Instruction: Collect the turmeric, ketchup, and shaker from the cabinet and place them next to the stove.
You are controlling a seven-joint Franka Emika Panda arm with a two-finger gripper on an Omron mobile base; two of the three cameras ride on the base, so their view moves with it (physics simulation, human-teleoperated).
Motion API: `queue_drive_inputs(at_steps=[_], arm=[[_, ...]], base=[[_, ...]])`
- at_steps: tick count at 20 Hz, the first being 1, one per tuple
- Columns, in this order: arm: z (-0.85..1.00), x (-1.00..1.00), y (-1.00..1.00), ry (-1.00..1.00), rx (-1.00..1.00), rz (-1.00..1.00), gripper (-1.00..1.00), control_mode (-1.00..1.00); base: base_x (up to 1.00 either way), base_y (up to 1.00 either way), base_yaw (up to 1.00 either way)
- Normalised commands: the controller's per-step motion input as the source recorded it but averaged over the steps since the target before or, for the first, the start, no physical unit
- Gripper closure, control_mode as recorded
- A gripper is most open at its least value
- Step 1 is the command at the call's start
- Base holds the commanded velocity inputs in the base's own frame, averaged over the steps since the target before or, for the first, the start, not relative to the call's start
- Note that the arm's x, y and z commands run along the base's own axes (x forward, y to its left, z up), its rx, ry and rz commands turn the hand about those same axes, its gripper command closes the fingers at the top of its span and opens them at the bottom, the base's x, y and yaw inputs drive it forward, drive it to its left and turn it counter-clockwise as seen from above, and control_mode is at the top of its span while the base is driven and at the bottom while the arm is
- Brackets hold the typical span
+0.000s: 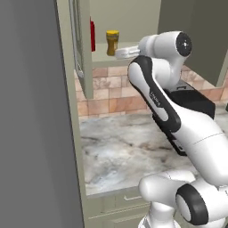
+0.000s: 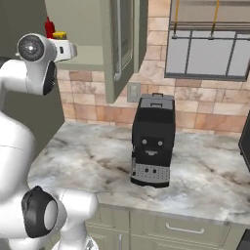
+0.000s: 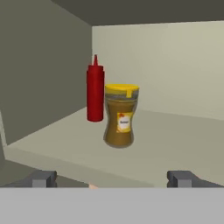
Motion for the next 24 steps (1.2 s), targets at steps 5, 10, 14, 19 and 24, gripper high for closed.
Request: queue_drive_inputs(at_steps=[5, 10, 14, 19, 24], arm=[[0.06, 0.32, 0.0, 0.0, 0.01, 0.0, -1.0, -1.0], [0.0, 0.36, -0.01, 0.07, 0.01, 0.0, -1.0, -1.0], [0.01, 0.22, 0.0, 0.09, 0.0, 0.0, -1.0, -1.0], [0.06, 0.04, 0.16, 0.01, 0.0, 0.0, -1.0, -1.0], [0.06, 0.04, 0.23, 0.0, 0.0, 0.0, -1.0, -1.0]], base=[[0.0, 0.0, 0.0], [0.0, 0.0, 0.0], [0.0, 0.0, 0.0], [0.0, 0.0, 0.0], [0.0, 0.0, 0.0]])
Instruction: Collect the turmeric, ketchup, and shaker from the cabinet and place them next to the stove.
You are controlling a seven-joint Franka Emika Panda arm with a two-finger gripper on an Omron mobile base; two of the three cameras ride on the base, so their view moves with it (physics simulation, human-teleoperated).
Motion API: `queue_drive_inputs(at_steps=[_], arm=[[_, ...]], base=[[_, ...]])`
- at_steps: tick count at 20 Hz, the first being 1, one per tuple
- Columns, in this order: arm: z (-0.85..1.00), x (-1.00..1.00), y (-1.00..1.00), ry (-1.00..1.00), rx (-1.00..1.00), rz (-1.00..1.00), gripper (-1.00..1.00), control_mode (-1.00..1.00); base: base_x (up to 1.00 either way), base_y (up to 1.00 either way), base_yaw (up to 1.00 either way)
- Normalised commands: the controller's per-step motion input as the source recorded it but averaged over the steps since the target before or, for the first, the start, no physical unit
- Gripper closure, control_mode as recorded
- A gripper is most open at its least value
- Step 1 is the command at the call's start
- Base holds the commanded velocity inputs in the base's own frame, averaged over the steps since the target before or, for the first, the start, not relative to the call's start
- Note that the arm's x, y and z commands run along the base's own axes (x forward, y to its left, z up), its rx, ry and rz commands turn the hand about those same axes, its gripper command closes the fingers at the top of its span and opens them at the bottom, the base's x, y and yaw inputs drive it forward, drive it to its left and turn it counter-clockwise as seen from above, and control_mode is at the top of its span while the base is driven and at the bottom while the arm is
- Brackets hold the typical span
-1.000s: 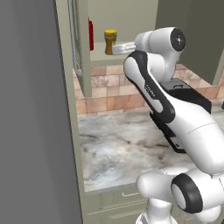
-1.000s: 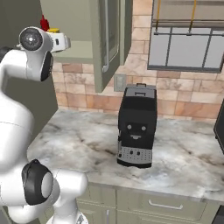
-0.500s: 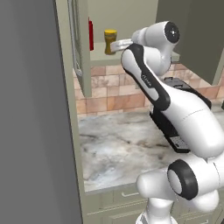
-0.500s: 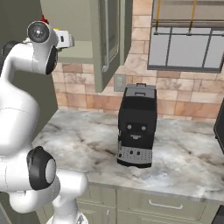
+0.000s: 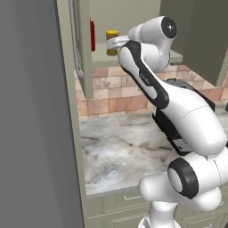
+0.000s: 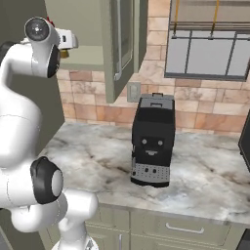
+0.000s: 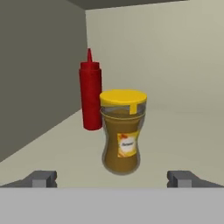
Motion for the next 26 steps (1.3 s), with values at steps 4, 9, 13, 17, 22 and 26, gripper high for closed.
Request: queue_drive_inputs(at_steps=[4, 9, 13, 17, 22, 26], arm=[[0.01, 0.28, 0.05, 0.0, 0.0, 0.0, -1.0, -1.0], [0.02, 0.35, 0.0, 0.0, 0.0, 0.0, -1.0, -1.0], [0.0, 0.24, 0.04, 0.0, 0.0, 0.0, -1.0, -1.0], [0.0, 0.16, 0.06, 0.0, 0.0, 0.0, -1.0, -1.0], [0.0, 0.28, 0.0, 0.0, 0.0, 0.0, -1.0, -1.0], [0.0, 0.27, 0.02, 0.0, 0.0, 0.0, -1.0, -1.0]], base=[[0.0, 0.0, 0.0], [0.0, 0.0, 0.0], [0.0, 0.0, 0.0], [0.0, 0.0, 0.0], [0.0, 0.0, 0.0], [0.0, 0.0, 0.0]])
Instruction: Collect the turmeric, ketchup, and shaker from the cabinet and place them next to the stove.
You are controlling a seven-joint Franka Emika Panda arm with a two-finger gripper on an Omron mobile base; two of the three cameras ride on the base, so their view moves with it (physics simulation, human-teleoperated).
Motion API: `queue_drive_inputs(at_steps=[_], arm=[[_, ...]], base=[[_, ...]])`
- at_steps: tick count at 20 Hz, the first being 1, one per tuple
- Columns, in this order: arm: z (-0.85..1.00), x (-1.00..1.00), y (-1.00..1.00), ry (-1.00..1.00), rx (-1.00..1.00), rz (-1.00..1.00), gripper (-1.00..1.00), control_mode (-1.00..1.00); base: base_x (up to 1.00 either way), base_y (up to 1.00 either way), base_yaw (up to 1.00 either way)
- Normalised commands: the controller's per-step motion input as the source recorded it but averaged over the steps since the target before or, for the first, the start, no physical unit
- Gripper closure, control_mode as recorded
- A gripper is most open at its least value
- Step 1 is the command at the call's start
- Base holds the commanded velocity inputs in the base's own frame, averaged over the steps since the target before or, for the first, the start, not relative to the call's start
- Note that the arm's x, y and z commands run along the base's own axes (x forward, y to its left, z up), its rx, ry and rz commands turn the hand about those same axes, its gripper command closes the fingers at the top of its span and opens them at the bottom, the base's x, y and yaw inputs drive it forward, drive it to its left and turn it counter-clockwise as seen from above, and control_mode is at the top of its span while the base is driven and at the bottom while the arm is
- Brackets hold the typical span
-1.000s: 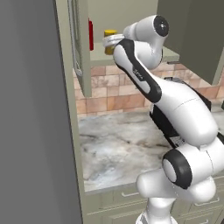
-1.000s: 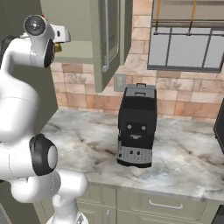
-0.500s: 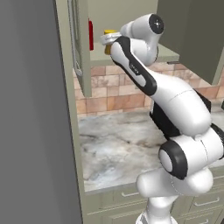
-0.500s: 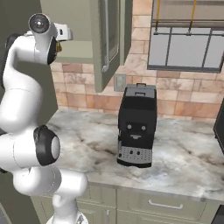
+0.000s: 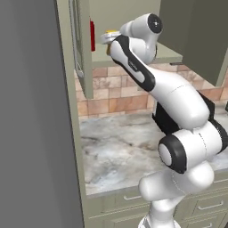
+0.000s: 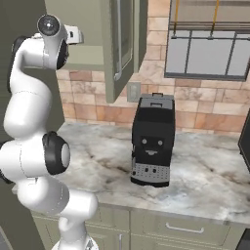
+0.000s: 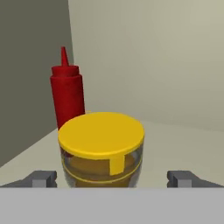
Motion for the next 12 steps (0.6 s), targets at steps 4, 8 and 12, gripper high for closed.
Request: queue_drive_inputs(at_steps=[4, 8, 12], arm=[[0.0, 0.16, 0.16, 0.0, 0.0, 0.0, -1.0, -1.0], [0.0, 0.12, 0.18, 0.0, 0.0, 0.0, -1.0, -1.0], [0.0, 0.11, 0.04, 0.0, 0.0, 0.0, -1.0, -1.0]], base=[[0.0, 0.0, 0.0], [0.0, 0.0, 0.0], [0.0, 0.0, 0.0]])
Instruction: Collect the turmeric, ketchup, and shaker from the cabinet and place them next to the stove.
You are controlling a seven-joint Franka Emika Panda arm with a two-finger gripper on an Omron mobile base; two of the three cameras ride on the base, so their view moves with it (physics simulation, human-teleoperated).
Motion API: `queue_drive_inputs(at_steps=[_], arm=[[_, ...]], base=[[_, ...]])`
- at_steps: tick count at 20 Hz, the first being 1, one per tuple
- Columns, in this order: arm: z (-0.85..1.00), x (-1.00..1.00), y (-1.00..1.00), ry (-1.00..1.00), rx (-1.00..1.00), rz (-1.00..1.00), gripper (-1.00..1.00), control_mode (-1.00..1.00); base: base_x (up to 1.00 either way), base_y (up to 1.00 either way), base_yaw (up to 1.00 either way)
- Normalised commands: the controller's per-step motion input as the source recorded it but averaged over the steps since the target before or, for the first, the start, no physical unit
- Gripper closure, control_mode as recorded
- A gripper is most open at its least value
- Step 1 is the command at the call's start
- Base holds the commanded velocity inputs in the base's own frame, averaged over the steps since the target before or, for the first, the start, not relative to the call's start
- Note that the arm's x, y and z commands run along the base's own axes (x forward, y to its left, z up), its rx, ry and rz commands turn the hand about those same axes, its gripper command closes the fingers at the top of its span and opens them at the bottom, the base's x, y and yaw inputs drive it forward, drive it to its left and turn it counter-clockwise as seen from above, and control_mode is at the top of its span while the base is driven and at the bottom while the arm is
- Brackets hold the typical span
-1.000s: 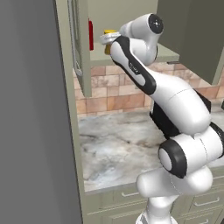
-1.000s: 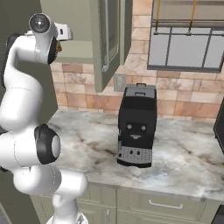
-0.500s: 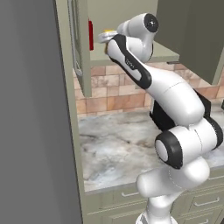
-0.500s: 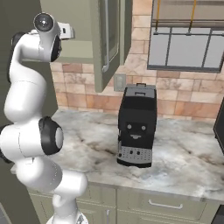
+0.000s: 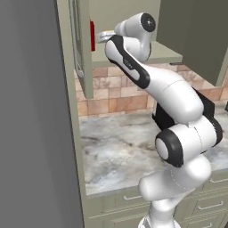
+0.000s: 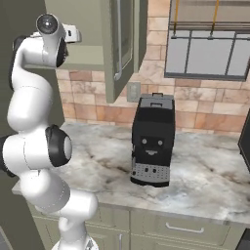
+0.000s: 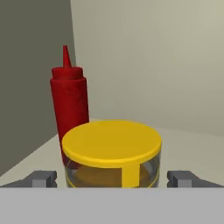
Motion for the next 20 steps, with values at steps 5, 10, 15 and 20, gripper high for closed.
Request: queue_drive_inputs(at_steps=[5, 10, 15, 20], arm=[[0.0, 0.1, 0.0, 0.0, 0.0, 0.0, 1.0, -1.0], [0.0, 0.03, 0.0, 0.0, 0.0, 0.0, 1.0, -1.0], [0.0, -0.05, 0.0, -0.02, 0.0, 0.0, 1.0, -1.0], [0.0, -0.43, -0.13, -0.11, 0.0, 0.0, 1.0, -1.0]], base=[[0.0, 0.0, 0.0], [0.0, 0.0, 0.0], [0.0, 0.0, 0.0], [0.0, 0.0, 0.0]])
